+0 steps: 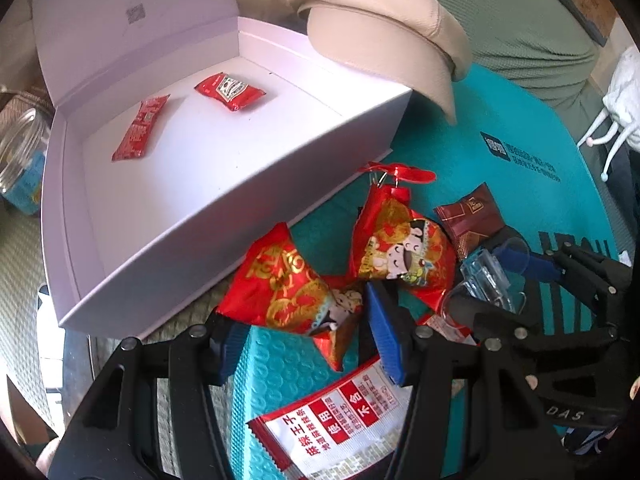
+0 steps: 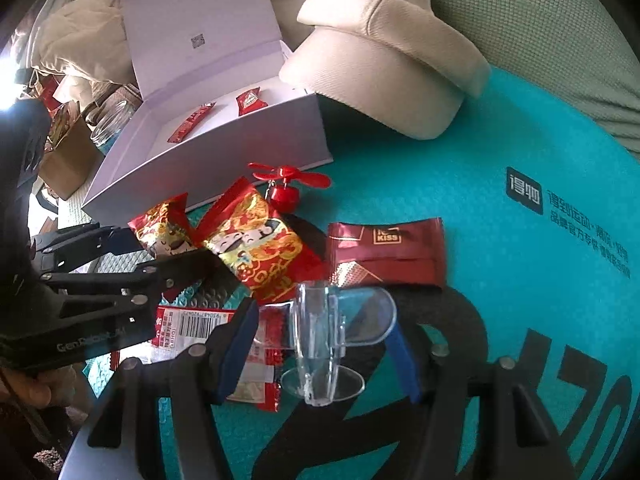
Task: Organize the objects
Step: 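Lower the right tool over the clear plastic holder while the left tool nears the white-red packet, then grasp the clear plastic holder with the right tool and lift it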
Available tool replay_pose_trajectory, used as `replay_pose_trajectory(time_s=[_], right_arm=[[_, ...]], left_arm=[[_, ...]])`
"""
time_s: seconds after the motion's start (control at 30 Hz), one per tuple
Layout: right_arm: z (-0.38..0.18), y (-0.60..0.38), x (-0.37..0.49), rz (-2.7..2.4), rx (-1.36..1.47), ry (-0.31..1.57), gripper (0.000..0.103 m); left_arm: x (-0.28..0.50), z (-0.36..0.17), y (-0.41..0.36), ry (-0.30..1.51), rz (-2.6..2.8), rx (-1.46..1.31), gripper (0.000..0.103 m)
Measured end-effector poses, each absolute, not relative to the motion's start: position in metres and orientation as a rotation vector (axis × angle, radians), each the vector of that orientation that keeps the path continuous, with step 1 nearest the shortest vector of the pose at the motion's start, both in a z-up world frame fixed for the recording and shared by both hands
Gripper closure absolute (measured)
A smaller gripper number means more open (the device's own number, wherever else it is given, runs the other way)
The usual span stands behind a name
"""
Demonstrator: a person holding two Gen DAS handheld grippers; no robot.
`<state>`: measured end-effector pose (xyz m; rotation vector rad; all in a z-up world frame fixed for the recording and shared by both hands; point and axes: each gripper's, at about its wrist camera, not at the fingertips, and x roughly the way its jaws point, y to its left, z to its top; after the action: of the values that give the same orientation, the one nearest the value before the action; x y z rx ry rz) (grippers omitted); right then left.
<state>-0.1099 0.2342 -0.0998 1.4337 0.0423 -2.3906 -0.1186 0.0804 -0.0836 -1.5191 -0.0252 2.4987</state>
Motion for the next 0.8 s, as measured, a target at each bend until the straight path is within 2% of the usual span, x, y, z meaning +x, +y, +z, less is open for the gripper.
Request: replay_pose_trajectory(time_s=[0.1, 0.17, 0.37, 0.8], right_arm=[[-0.100, 0.233, -0.106, -2.402, 1.408, 0.058, 0.045], [-0.100, 0.232, -0.105, -2.397, 1.403, 0.051, 0.055], [-0.099, 0.239, -0.100, -2.406, 1.408, 0.039, 0.063], [-0.093, 0.263, -0.076, -2.423, 1.421, 0.024, 0.065]], left_arm=[[-0.117, -0.084, 0.082, -0.008, 2.515, -1.502, 0.050], [-0.114, -0.083, 0.078, -0.022, 2.533, -1.485, 0.056], [-0.106, -0.079, 0.070, -0.109, 2.495, -1.467, 0.063], [-0.066, -0.081, 0.093, -0.114, 2.405, -1.468, 0.063]])
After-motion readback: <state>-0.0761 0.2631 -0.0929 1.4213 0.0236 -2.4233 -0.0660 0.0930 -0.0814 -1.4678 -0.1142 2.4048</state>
